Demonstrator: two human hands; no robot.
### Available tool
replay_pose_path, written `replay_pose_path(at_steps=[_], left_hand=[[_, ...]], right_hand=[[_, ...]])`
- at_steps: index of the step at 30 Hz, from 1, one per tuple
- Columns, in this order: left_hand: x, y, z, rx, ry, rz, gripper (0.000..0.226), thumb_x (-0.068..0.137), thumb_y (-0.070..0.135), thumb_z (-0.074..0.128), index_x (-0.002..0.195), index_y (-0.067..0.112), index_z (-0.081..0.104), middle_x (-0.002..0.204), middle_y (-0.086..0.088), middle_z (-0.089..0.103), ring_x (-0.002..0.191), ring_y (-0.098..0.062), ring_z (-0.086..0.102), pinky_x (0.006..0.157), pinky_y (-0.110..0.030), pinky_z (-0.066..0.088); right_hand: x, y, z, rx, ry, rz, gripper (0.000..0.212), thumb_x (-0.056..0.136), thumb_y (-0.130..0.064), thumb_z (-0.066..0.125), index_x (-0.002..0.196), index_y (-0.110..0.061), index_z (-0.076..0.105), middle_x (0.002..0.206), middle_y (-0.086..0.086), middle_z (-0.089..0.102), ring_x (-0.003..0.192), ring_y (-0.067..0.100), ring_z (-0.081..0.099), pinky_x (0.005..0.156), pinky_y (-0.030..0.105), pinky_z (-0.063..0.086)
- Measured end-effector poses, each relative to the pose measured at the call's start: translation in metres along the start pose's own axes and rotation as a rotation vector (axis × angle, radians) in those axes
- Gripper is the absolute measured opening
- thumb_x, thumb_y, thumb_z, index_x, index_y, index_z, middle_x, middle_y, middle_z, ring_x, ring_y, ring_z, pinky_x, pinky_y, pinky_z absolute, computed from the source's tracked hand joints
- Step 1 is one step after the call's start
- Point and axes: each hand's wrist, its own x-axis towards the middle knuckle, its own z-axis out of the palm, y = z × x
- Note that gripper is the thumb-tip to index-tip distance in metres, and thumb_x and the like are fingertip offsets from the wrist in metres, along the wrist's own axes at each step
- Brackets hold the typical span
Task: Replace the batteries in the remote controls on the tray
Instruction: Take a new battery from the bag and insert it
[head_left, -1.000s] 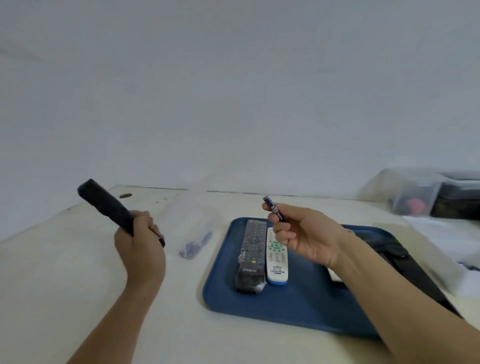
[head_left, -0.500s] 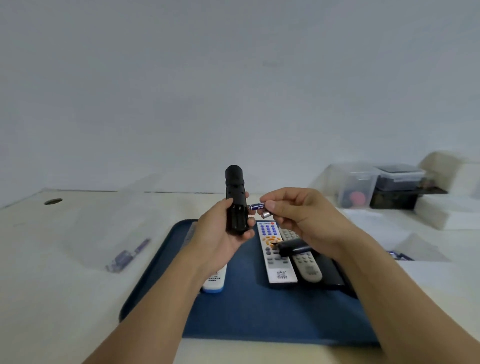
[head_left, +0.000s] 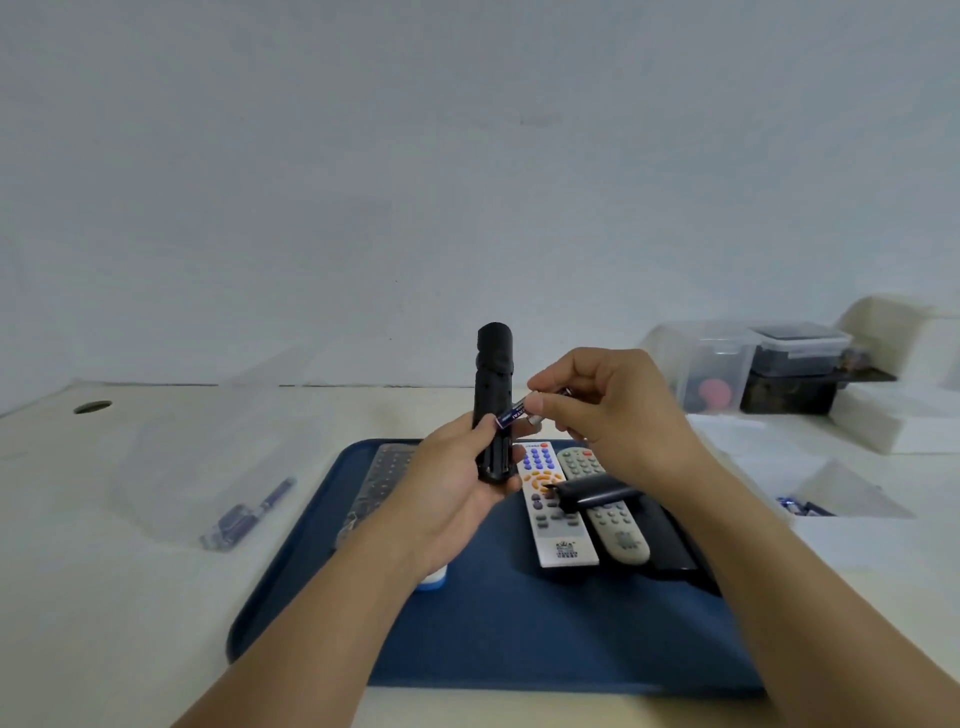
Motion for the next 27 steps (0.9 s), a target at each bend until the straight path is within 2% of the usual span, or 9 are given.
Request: replay_pose_path(at_steps=[2,6,10,14,17,20,22,25,27], left_hand=[[0.0,-0.001,0.002,0.002,0.005,-0.011,0.03,0.109,0.014,0.039,0.118,0.005,0.066,0.089,-0.005,0.075,0.074,-0.014,0.055,0.061,-0.027,0.043],[0.0,0.0,0.003,-0.113,0.002,-0.046,0.029,0.107,0.016,0.04,0.116,0.003,0.064,0.085,-0.009,0.072,0.07,-0.015,0.052,0.055,-0.025,0.043],[0.002,-0.002,0.002,-0.11,0.013,-0.049,0.03,0.108,0.018,0.038,0.115,0.002,0.063,0.084,-0.009,0.068,0.067,-0.016,0.054,0.052,-0.026,0.045],[0.002,-0.005,0.005,-0.078,0.062,-0.016,0.028,0.108,0.016,0.037,0.113,0.003,0.062,0.085,-0.009,0.063,0.064,-0.016,0.056,0.051,-0.026,0.046],[0.001,-0.006,0.006,-0.066,0.12,0.008,0.032,0.109,0.016,0.037,0.119,0.0,0.063,0.094,-0.013,0.06,0.068,-0.017,0.055,0.053,-0.026,0.047],[-0.001,-0.007,0.008,-0.091,0.148,-0.008,0.034,0.109,0.017,0.037,0.122,-0.001,0.062,0.101,-0.016,0.063,0.073,-0.019,0.055,0.056,-0.027,0.047],[-0.002,-0.006,0.01,-0.121,0.143,-0.018,0.034,0.109,0.022,0.039,0.12,0.002,0.063,0.104,-0.016,0.065,0.08,-0.021,0.057,0.058,-0.028,0.048],[-0.002,-0.004,0.01,-0.123,0.141,-0.005,0.033,0.108,0.03,0.044,0.117,0.009,0.067,0.103,-0.011,0.071,0.088,-0.02,0.064,0.064,-0.027,0.051],[-0.002,-0.002,0.009,-0.129,0.141,0.018,0.03,0.107,0.03,0.046,0.117,0.011,0.067,0.1,-0.009,0.072,0.088,-0.018,0.069,0.074,-0.029,0.053]], right_hand=[[-0.001,-0.002,0.004,-0.008,0.021,-0.045,0.006,0.084,-0.002,0.076,0.09,-0.004,0.075,0.064,-0.003,0.071,0.049,-0.002,0.06,0.053,0.009,0.044],[-0.003,-0.002,0.007,-0.067,0.034,-0.077,0.007,0.084,-0.002,0.076,0.091,-0.003,0.078,0.063,-0.004,0.07,0.049,-0.001,0.062,0.055,0.007,0.043],[-0.003,0.001,0.007,-0.133,0.003,-0.069,0.009,0.084,-0.004,0.076,0.092,-0.008,0.079,0.074,-0.001,0.076,0.066,0.005,0.072,0.065,0.013,0.052],[-0.004,0.001,0.016,-0.166,0.003,-0.077,0.01,0.084,-0.007,0.078,0.091,-0.012,0.08,0.077,-0.001,0.076,0.069,0.009,0.072,0.069,0.021,0.058],[-0.008,-0.001,0.027,-0.175,-0.031,-0.051,0.008,0.084,-0.008,0.078,0.091,-0.011,0.081,0.07,-0.001,0.073,0.053,0.002,0.061,0.057,0.012,0.047],[-0.011,-0.002,0.034,-0.186,-0.007,-0.022,0.01,0.084,-0.008,0.078,0.092,-0.012,0.082,0.076,-0.002,0.074,0.058,-0.001,0.063,0.058,0.008,0.045],[-0.013,-0.006,0.037,-0.219,-0.007,-0.046,0.011,0.084,-0.007,0.077,0.091,-0.013,0.082,0.073,-0.009,0.069,0.059,-0.006,0.06,0.057,0.007,0.043],[-0.015,-0.01,0.039,-0.235,-0.021,-0.067,0.014,0.082,-0.004,0.077,0.089,-0.015,0.082,0.071,-0.004,0.067,0.054,0.0,0.059,0.05,0.007,0.041],[-0.017,-0.011,0.042,-0.196,-0.023,-0.042,0.015,0.078,-0.003,0.081,0.089,-0.014,0.079,0.067,0.001,0.063,0.046,0.003,0.054,0.048,0.009,0.039]])
